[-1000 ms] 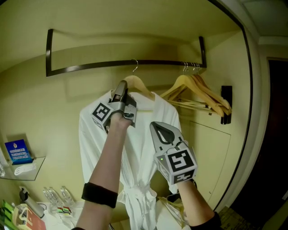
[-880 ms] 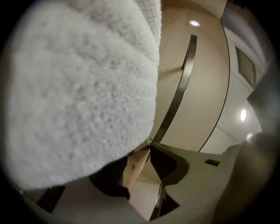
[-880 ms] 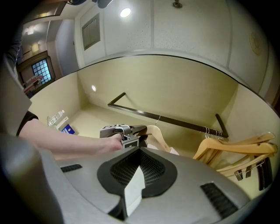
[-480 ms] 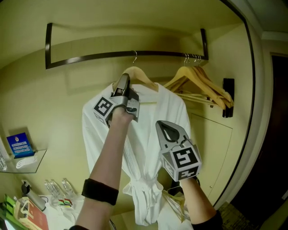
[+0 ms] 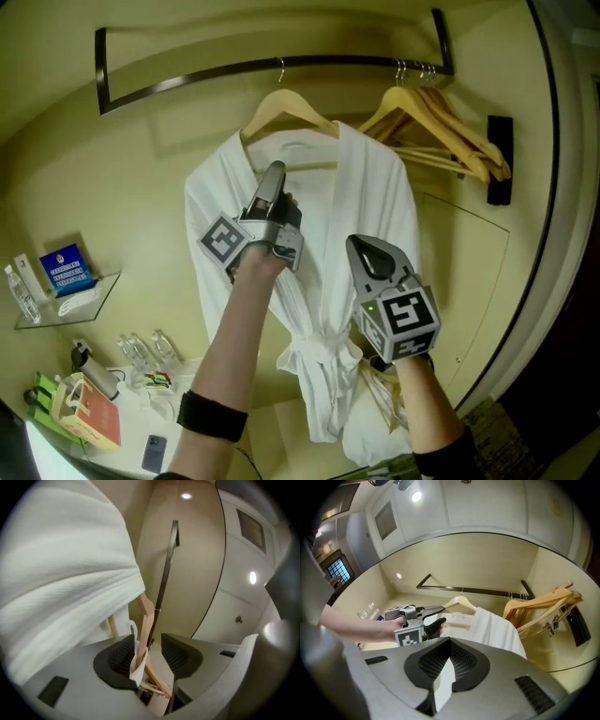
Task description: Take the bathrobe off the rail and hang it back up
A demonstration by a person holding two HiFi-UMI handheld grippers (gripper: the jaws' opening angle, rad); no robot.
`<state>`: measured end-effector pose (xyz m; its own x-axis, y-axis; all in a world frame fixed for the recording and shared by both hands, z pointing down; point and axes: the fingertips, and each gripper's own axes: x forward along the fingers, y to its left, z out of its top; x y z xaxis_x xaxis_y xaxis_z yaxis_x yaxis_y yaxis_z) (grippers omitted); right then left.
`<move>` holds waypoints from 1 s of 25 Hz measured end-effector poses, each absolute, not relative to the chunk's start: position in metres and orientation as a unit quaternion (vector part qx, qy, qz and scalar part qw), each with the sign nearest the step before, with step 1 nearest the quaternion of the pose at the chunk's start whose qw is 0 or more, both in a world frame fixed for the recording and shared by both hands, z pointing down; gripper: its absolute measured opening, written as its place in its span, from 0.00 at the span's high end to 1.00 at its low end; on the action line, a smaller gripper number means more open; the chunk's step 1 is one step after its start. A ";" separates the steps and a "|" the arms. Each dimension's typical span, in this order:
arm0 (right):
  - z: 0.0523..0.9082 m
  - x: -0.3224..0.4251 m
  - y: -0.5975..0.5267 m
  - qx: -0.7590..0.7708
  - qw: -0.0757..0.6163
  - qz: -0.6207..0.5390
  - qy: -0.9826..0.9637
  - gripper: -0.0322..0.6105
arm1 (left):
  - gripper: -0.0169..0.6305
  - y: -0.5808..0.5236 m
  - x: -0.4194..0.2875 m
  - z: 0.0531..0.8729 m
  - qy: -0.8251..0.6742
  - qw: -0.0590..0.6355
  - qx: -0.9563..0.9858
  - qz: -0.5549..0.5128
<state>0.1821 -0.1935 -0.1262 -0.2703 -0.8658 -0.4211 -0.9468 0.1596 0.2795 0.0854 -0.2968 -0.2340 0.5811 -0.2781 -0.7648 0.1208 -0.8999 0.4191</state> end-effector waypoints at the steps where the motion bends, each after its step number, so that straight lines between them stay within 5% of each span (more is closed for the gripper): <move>1: -0.118 0.185 -0.192 -0.596 0.080 0.243 0.761 0.91 | 0.75 -0.289 0.087 -0.220 -0.056 0.209 0.871 -0.441; 7: -0.049 0.198 -0.189 -0.578 0.060 0.201 0.789 0.91 | 0.97 -0.248 0.092 -0.116 -0.131 0.149 0.916 -0.347; 17: 0.126 0.149 -0.152 -0.561 -0.008 0.086 0.823 0.91 | 0.97 -0.177 -0.003 0.089 -0.399 -0.019 0.914 -0.071; 25: 0.222 0.088 -0.073 -0.585 -0.069 0.009 0.808 0.91 | 0.97 -0.092 -0.125 0.193 -0.477 -0.034 0.877 0.042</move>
<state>0.0875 -0.0727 0.2218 -0.3069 -0.9463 0.1016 -0.9438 0.3163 0.0960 -0.1248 -0.0921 0.1933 0.5411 -0.8399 0.0413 -0.8342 -0.5423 -0.0997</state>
